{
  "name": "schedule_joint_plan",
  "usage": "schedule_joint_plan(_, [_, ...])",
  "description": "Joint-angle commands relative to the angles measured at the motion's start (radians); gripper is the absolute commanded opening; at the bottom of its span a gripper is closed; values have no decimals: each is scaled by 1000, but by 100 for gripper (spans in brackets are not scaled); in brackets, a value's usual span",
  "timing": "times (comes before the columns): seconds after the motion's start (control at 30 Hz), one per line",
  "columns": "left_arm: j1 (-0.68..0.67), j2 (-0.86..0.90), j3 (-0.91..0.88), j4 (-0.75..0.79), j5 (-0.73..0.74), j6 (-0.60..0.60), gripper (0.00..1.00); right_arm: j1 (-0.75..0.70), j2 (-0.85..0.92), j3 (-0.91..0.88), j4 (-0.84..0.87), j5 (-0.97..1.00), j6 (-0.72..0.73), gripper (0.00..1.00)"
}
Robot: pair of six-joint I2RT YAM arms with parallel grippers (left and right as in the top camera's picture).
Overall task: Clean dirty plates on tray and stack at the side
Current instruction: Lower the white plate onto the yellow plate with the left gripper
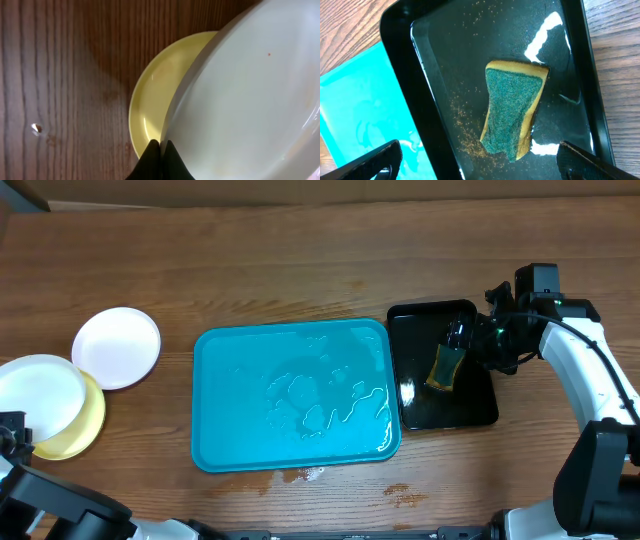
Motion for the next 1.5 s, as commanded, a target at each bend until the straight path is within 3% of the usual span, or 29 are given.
schedule_joint_plan(0.0, [-8,5,-42,24,28,-20,4,2,-16,17,6,-6,-5,100])
schedule_joint_plan(0.47, [-7,5,-111,29,-33,-70,4,2,-16,17,6,-6,-5,100])
schedule_joint_plan(0.97, [-18,6,-237,249,266,-19,4,2,-16,17,6,-6,-5,100])
schedule_joint_plan(1.47, [-215,6,-237,341,254,-27,6,2,-16,17,6,-6,-5,100])
